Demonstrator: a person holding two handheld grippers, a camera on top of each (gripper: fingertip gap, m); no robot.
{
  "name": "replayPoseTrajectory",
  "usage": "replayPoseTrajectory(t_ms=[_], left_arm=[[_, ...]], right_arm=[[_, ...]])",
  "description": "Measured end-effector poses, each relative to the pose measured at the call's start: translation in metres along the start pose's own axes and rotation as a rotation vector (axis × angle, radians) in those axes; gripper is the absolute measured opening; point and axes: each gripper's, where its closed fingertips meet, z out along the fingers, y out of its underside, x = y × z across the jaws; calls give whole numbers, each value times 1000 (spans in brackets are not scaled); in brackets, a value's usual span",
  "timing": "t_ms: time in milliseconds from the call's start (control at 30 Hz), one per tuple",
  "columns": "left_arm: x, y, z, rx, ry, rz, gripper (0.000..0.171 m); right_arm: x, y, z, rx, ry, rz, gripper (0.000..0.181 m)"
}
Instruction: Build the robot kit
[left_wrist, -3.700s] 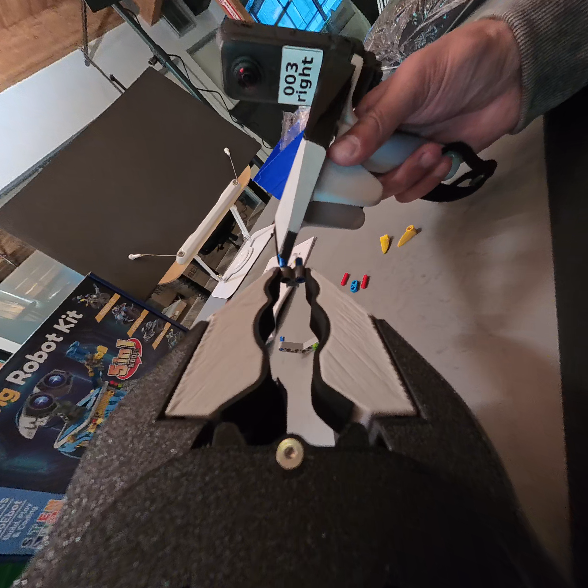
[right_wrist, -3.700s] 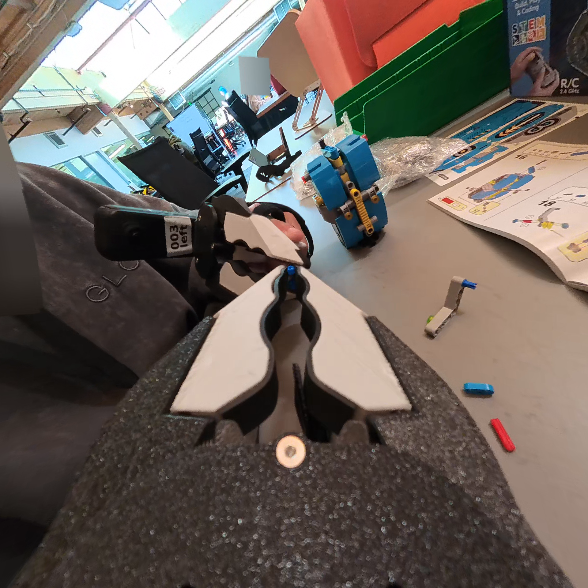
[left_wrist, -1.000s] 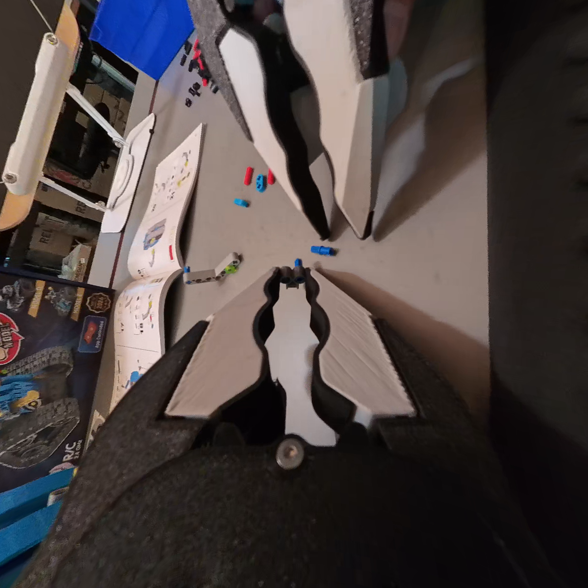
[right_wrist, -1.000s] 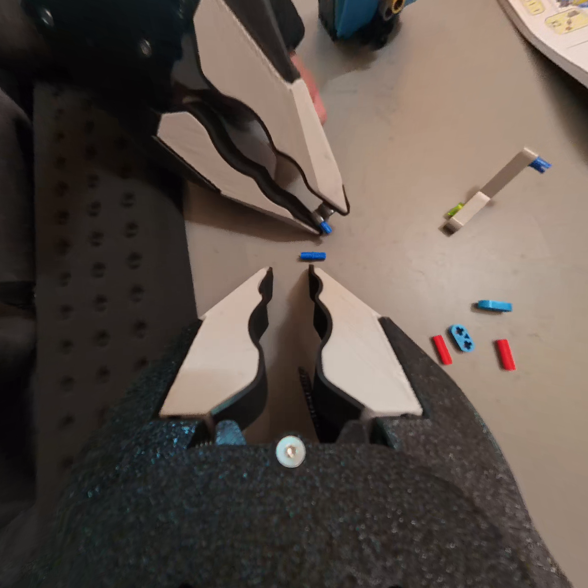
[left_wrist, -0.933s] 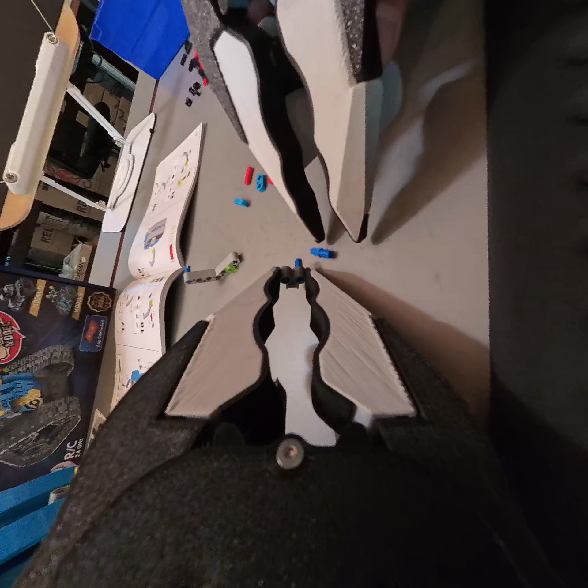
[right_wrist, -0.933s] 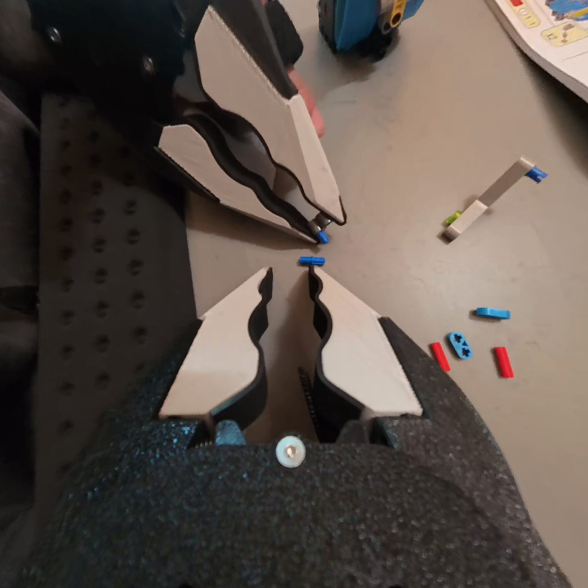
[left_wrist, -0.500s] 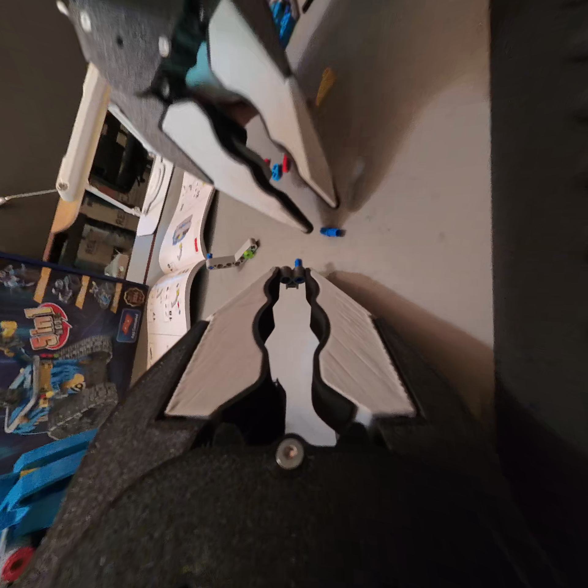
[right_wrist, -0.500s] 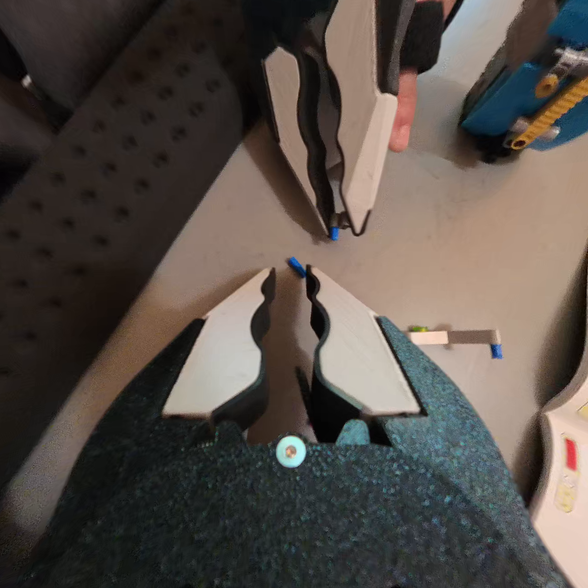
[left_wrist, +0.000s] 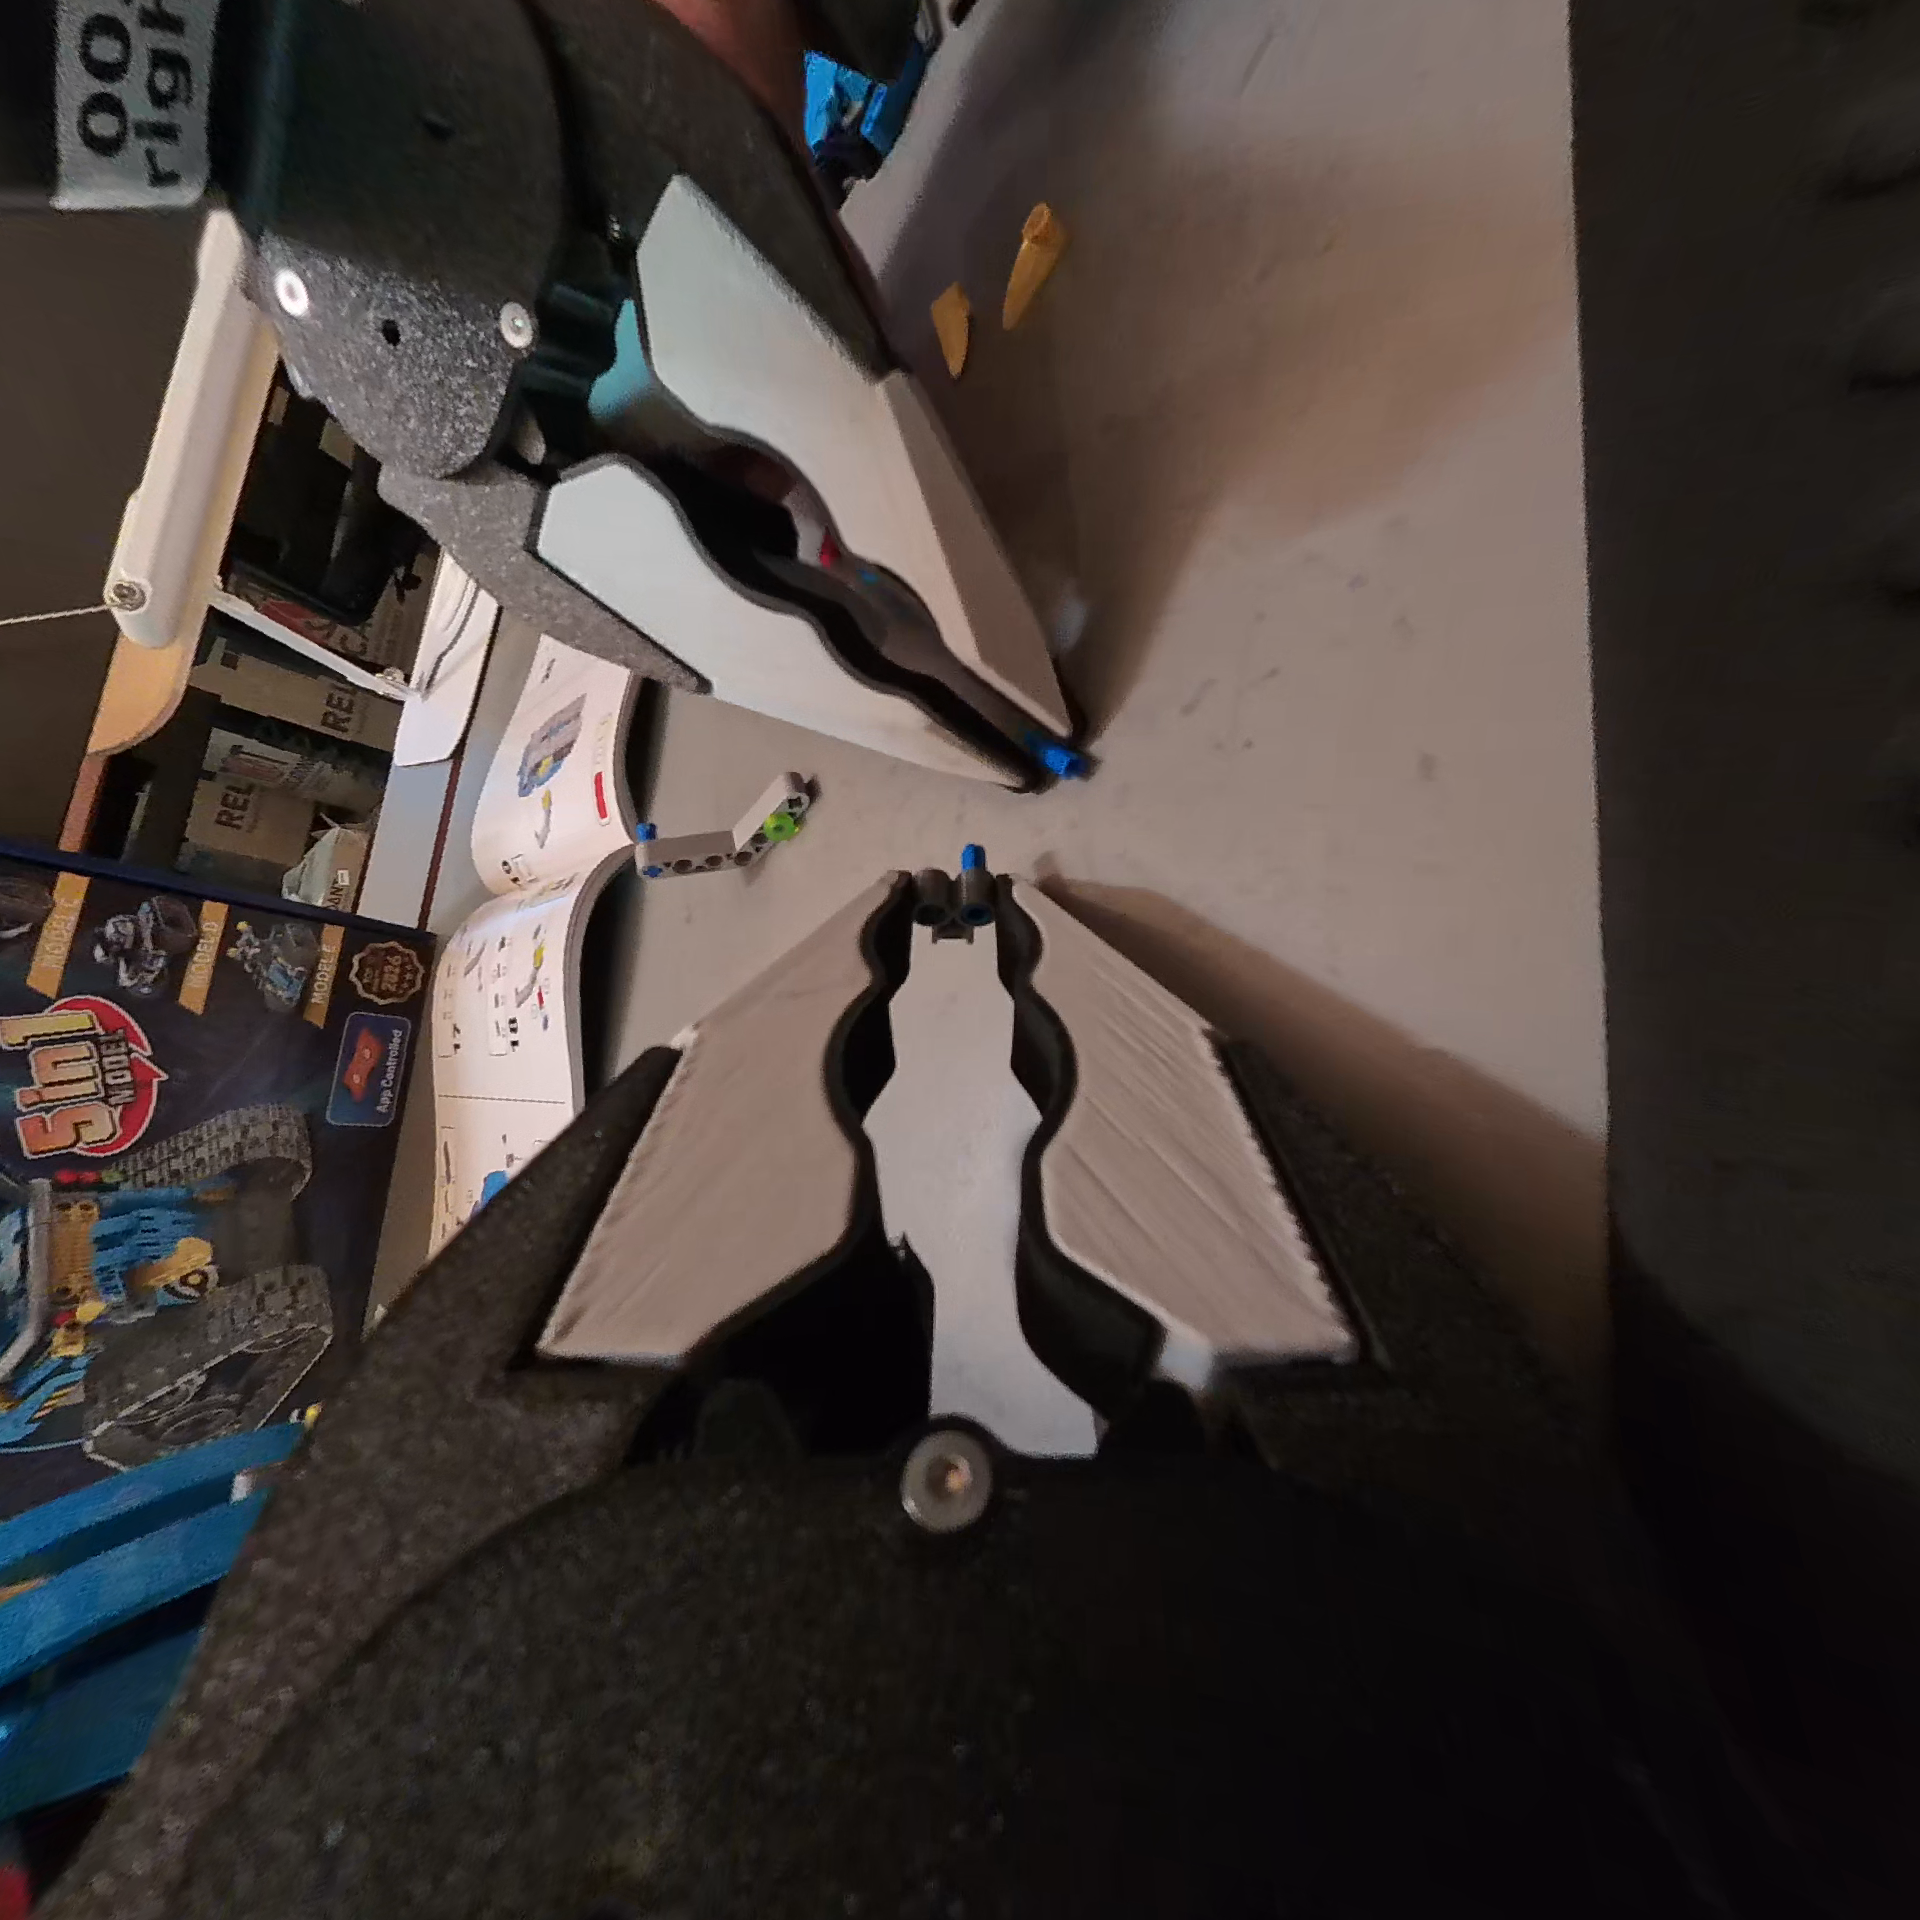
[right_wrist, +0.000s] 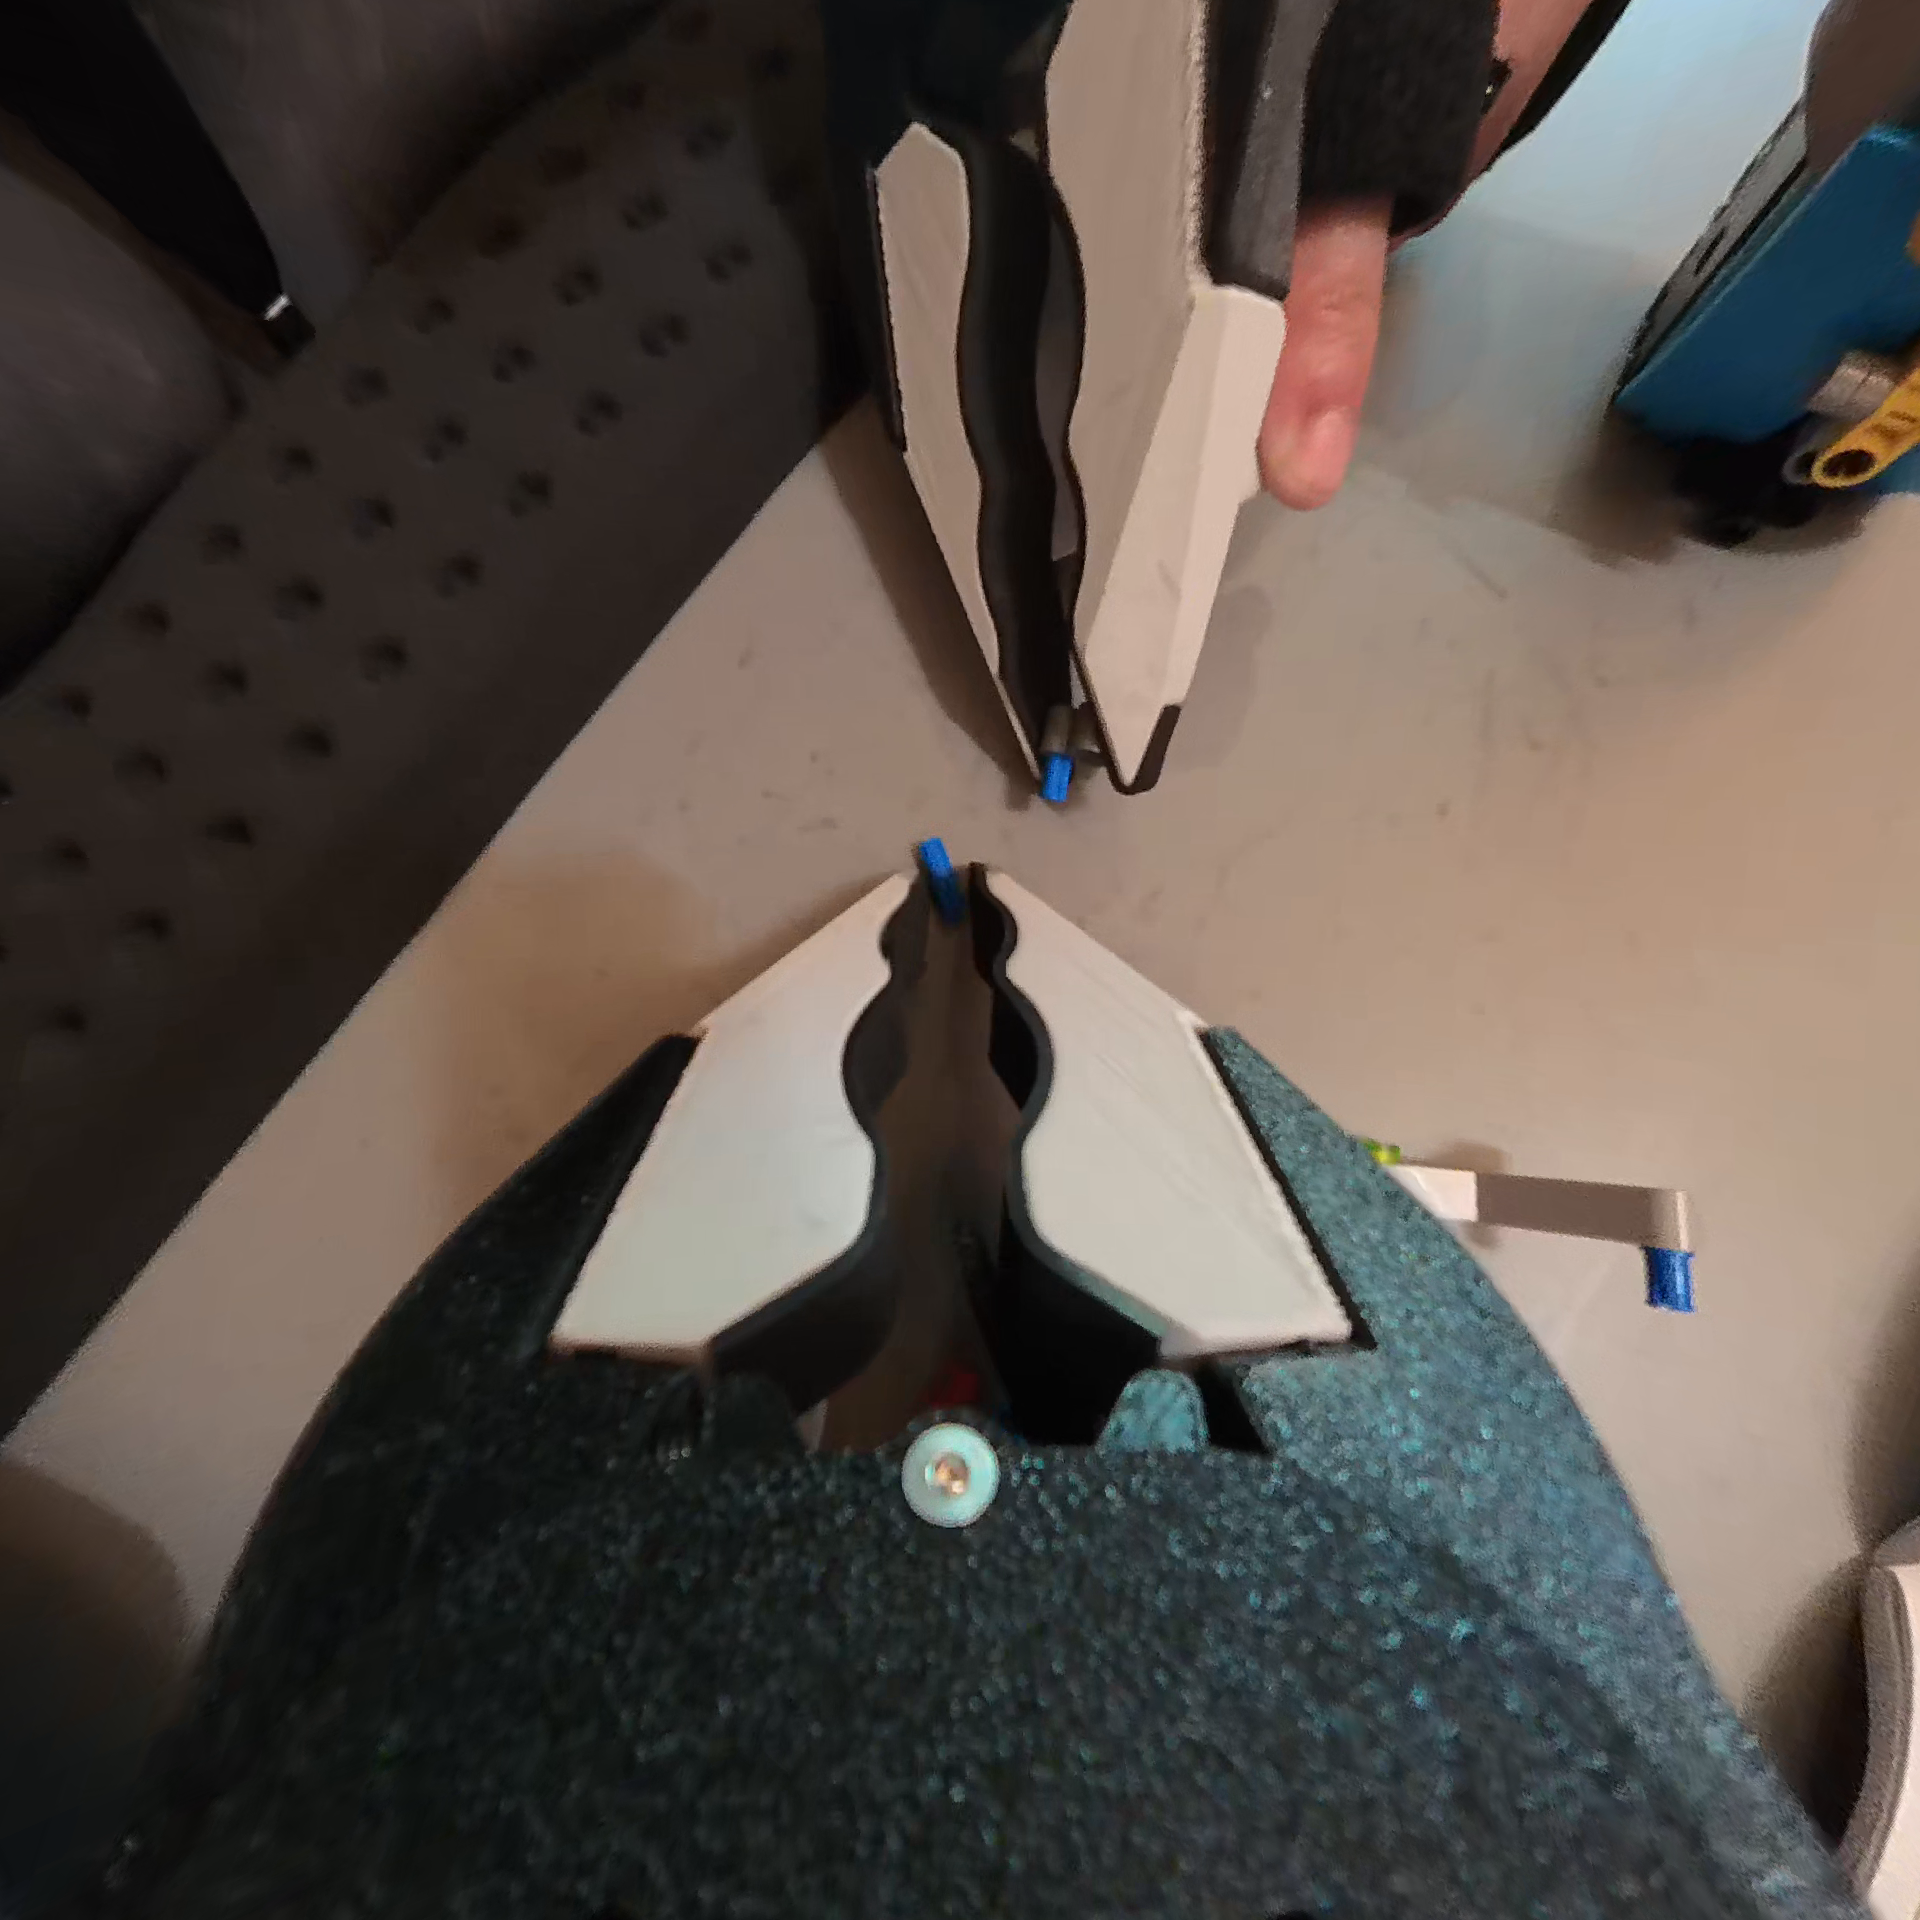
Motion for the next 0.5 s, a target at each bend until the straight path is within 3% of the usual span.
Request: replayPoseTrajectory(t_ms=[200,267,400,500], left_arm=[[-11,-5,-4,40,-27,-70,15],[-16,-9,-7,73,-36,-112,15],[-20,-19,-13,140,-14,-190,15],[-20,-23,-14,170,9,-228,15]], right_arm=[[4,0,-2,-103,88,72,3],[5,-14,-14,-74,143,108,3],[11,-38,-44,-28,394,94,3],[14,-42,-47,-41,563,49,3]])
